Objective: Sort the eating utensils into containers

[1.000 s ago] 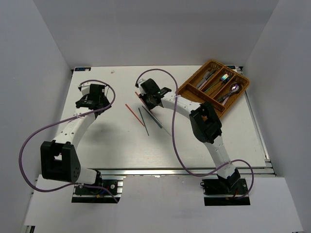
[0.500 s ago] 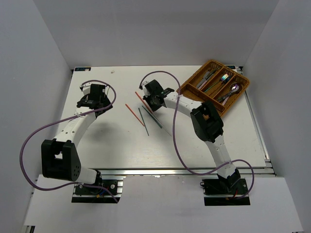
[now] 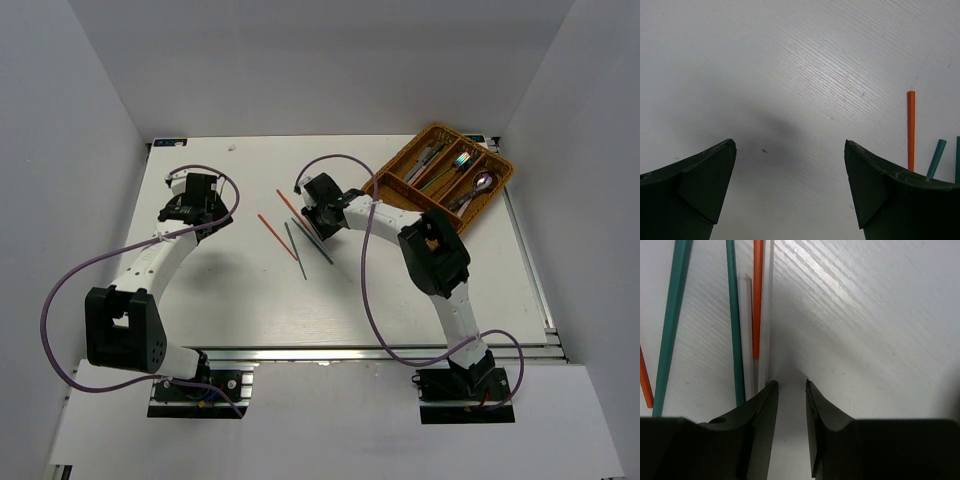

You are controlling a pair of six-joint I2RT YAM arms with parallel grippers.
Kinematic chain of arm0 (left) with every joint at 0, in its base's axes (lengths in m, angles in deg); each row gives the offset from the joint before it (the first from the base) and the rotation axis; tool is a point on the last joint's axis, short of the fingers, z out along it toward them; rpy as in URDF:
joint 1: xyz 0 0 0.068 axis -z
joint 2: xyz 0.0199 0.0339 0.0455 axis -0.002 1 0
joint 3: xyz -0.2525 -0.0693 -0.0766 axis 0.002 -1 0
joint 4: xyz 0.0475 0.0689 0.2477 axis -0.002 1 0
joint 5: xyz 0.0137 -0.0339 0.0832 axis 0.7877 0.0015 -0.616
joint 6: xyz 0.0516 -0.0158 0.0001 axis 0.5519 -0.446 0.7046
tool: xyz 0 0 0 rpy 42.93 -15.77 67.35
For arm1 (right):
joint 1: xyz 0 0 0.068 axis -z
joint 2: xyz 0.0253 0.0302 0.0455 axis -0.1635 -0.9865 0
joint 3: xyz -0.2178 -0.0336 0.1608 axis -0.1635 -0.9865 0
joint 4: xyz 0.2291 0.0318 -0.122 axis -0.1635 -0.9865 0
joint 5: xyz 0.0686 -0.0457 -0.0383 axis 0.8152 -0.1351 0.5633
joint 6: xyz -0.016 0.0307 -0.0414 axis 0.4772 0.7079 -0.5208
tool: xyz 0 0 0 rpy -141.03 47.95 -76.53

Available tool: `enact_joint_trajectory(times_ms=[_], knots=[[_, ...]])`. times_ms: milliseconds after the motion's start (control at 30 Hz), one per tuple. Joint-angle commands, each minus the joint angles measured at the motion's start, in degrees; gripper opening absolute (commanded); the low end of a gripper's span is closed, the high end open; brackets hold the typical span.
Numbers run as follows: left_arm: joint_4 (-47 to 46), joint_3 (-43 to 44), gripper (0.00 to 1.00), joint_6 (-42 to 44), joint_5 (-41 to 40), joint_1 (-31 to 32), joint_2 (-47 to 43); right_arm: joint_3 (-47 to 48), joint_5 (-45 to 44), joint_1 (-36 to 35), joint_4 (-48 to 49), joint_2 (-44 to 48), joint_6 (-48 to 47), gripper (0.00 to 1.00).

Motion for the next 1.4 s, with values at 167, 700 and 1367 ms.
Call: enact_joint_trajectory(times_ms=[167, 700, 1367], knots=[[-1.35, -0.33, 0.98, 0.67, 0.93, 0.08, -0.20, -2.66, -1.92, -0.30, 2.72, 6.63, 2.54, 0.33], [-1.79, -0.50, 0.98, 0.94, 2.68, 0.08, 0.07, 0.93, 4.41, -1.27, 0.88, 3.92, 2.54, 0.27], [-2.22, -0.59, 0.98, 1.29, 4.71, 0.16, 0.60, 3.93, 0.90, -1.44, -0.18, -1.19, 1.58, 0.26]])
